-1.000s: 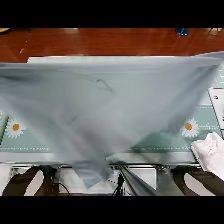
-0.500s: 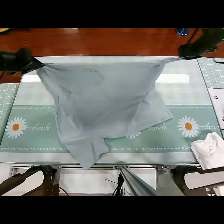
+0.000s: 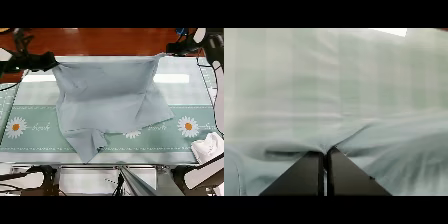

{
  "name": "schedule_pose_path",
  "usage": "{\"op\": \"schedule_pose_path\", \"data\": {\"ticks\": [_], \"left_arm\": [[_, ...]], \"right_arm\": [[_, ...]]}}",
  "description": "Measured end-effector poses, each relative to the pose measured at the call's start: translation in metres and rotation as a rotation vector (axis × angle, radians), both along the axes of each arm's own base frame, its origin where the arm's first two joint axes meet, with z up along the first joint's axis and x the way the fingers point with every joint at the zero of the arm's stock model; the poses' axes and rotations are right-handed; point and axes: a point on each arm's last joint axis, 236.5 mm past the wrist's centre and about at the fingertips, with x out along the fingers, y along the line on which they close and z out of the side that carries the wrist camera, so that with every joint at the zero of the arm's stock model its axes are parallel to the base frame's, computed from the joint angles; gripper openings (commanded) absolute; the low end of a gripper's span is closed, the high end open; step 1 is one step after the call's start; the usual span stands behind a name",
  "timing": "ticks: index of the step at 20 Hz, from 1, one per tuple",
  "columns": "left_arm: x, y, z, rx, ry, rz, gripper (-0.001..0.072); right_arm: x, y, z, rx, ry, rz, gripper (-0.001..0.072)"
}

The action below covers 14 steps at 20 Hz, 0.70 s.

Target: Fold the shirts.

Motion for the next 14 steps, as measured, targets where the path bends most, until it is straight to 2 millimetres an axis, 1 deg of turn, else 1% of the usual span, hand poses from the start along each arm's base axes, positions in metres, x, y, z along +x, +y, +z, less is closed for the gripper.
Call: {"op": "schedule_pose_path", "data": {"ticks": [1, 2, 3, 4, 5, 6, 8, 10, 11, 12, 13, 14], "left_arm": [[0.0, -0.004, -0.012, -0.002, 0.026, -0.011, 0.0092], [-0.002, -0.007, -0.022, -0.005, 0.053, -0.022, 0.0188], [-0.005, -0.009, -0.029, -0.008, 0.078, -0.032, 0.0205], [-0.006, -0.008, -0.031, -0.012, 0.094, -0.037, 0.0215], [-0.007, -0.004, -0.029, -0.013, 0.104, -0.043, 0.0353], [-0.01, 0.002, -0.024, -0.02, 0.121, -0.051, 0.0401], [-0.018, 0.021, -0.007, -0.039, 0.158, -0.057, 0.0402], [-0.04, 0.044, 0.005, -0.07, 0.238, -0.051, 0.0402], [-0.052, 0.057, 0.01, -0.083, 0.269, -0.038, 0.0402], [-0.067, 0.067, 0.01, -0.091, 0.31, -0.03, 0.0402], [-0.088, 0.076, 0.006, -0.106, 0.364, -0.02, 0.0402], [-0.107, 0.083, 0.0, -0.121, 0.412, -0.005, 0.0402]], "right_arm": [[-0.001, 0.0, -0.009, 0.002, 0.021, -0.003, 0.0024], [-0.002, 0.0, -0.016, 0.002, 0.041, -0.003, 0.0025], [-0.004, 0.0, -0.02, -0.004, 0.057, 0.004, 0.0062], [-0.006, -0.001, -0.021, -0.02, 0.069, 0.021, 0.0222], [-0.009, -0.004, -0.018, -0.049, 0.083, 0.046, 0.0436], [-0.015, -0.008, -0.013, -0.081, 0.1, 0.071, 0.0492], [-0.027, -0.02, 0.01, -0.13, 0.11, 0.096, 0.0493], [-0.046, -0.041, 0.035, -0.167, 0.127, 0.082, 0.0493], [-0.058, -0.057, 0.049, -0.18, 0.134, 0.06, 0.0502], [-0.07, -0.072, 0.058, -0.181, 0.15, 0.032, 0.0501], [-0.085, -0.089, 0.064, -0.171, 0.179, -0.003, 0.0501], [-0.099, -0.102, 0.065, -0.142, 0.206, -0.031, 0.0501]]}}
